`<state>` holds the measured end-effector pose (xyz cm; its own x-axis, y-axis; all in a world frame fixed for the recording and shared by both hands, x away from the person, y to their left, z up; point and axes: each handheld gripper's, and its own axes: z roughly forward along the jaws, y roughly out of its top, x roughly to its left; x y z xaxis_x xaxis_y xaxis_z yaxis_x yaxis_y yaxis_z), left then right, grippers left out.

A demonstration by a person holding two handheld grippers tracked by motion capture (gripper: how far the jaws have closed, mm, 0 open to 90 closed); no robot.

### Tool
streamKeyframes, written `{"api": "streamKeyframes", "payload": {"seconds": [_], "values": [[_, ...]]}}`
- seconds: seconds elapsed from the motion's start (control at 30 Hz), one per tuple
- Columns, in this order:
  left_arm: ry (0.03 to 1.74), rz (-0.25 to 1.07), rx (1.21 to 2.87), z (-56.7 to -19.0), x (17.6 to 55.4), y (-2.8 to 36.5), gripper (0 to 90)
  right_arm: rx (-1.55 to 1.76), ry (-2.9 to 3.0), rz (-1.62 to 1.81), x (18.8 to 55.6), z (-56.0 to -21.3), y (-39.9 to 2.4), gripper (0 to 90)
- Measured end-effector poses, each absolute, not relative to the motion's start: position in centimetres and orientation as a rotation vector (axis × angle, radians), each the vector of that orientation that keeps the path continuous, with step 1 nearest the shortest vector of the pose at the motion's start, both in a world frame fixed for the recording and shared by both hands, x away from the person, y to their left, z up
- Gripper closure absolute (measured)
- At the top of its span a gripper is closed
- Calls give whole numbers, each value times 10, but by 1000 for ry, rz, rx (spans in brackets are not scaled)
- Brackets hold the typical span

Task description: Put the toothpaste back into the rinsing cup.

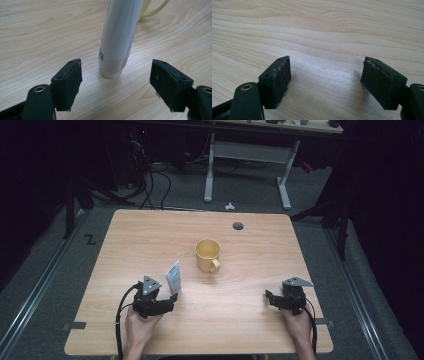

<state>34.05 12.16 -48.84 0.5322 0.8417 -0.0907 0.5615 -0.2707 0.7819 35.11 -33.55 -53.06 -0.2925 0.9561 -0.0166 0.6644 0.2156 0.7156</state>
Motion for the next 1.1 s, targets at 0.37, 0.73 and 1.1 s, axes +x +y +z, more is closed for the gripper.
{"api": "streamKeyframes", "payload": {"seconds": [0.37,0.73,1.1], "values": [[1152,474,1955,-485,349,113,306,1495,2036,843,351,-531,-336,235],[1155,501,1944,-480,358,103,335,1494,2037,844,351,-531,-336,235],[1137,550,1935,-479,363,96,456,1494,2037,844,351,-531,-336,235]]}}
